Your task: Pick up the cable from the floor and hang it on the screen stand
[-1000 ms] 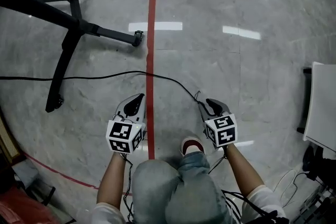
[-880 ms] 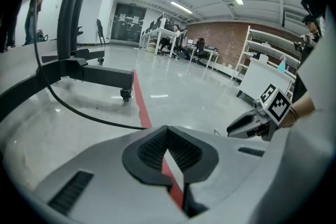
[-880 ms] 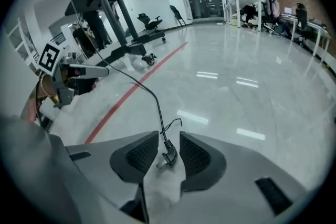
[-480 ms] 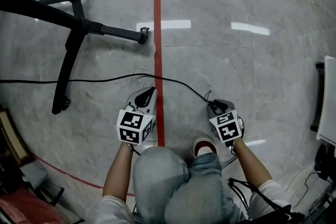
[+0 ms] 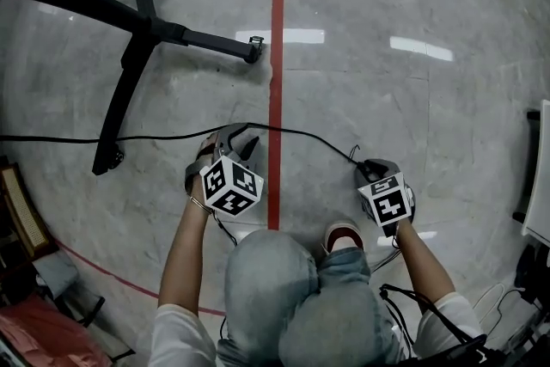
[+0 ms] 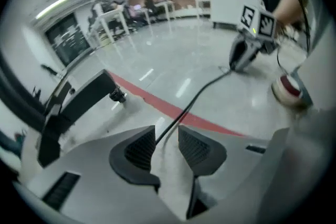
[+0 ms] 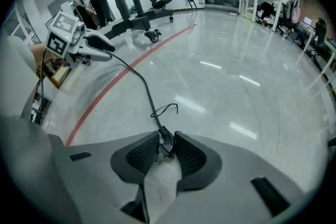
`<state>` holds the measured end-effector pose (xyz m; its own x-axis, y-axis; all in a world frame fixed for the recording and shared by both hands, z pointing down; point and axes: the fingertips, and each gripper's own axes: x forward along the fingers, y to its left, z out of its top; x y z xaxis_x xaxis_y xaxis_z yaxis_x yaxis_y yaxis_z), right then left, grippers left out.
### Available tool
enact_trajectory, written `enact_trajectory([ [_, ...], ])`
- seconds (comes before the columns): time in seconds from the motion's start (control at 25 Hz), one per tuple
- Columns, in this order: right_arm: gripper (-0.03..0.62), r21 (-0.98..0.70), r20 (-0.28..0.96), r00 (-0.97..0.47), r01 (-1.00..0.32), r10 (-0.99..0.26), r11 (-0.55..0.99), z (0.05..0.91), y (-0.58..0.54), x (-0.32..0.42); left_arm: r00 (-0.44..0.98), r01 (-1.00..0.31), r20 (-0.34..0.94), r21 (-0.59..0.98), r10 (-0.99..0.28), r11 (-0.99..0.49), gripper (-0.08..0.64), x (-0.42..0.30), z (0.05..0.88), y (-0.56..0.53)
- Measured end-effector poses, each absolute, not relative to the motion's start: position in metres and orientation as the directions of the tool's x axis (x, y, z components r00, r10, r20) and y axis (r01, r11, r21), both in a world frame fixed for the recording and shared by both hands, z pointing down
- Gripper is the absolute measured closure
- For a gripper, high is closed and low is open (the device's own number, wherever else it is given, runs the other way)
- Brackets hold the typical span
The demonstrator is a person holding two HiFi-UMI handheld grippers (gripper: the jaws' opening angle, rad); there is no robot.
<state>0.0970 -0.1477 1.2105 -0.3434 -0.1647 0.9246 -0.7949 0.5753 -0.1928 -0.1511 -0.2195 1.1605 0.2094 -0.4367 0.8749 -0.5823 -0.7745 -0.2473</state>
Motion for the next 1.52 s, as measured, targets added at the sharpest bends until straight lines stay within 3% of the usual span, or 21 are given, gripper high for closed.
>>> enact_trajectory([
  [0.12,0.482,-0.197,0.925,-0.344,-0.797,-0.161,0.57,1.211,-0.149,0.101,0.063,-0.333,0.915,-0.358,-0.399,-0.873,0.426,-0.178,1.163,-0.23],
  [0.32,0.482,-0.199,0.923,-0.347,-0.799,-0.165,0.567,1.21,-0.15,0.103,-0.132,-0.074,0.952,-0.287,-0.276,-0.955,0.426,-0.214,1.174,-0.229],
  [0.52,0.482,-0.211,0.915,-0.362,-0.807,-0.18,0.552,1.205,-0.151,0.103,-0.229,-0.008,0.932,-0.29,-0.281,-0.957,0.43,-0.222,1.185,-0.231],
  [0.64,0.483,-0.225,0.907,-0.376,-0.811,-0.188,0.541,1.201,-0.152,0.103,-0.287,0.012,0.905,-0.325,-0.314,-0.946,0.476,-0.226,1.19,-0.238],
  [0.72,0.483,-0.222,0.904,-0.378,-0.815,-0.2,0.535,1.198,-0.153,0.104,-0.284,-0.006,0.9,-0.346,-0.33,-0.938,0.517,-0.224,1.187,-0.242],
  [0.92,0.483,-0.266,0.881,-0.411,-0.841,-0.236,0.471,1.189,-0.161,0.109,-0.24,-0.06,0.916,-0.345,-0.322,-0.937,0.532,-0.218,1.177,-0.24],
  [1.2,0.483,-0.458,0.77,-0.542,-0.837,-0.336,0.3,1.151,-0.184,0.092,-0.038,-0.456,0.947,-0.3,-0.318,-0.838,0.535,-0.198,1.134,-0.236],
  [1.36,0.485,-0.57,0.652,-0.63,-0.774,-0.422,0.275,1.101,-0.211,0.069,0.13,-0.677,0.906,-0.216,-0.403,-0.703,0.535,-0.175,1.079,-0.246],
  [1.52,0.485,-0.62,0.571,-0.674,-0.728,-0.468,0.292,1.017,-0.234,0.052,0.253,-0.812,0.819,-0.109,-0.514,-0.573,0.535,-0.157,0.987,-0.253],
])
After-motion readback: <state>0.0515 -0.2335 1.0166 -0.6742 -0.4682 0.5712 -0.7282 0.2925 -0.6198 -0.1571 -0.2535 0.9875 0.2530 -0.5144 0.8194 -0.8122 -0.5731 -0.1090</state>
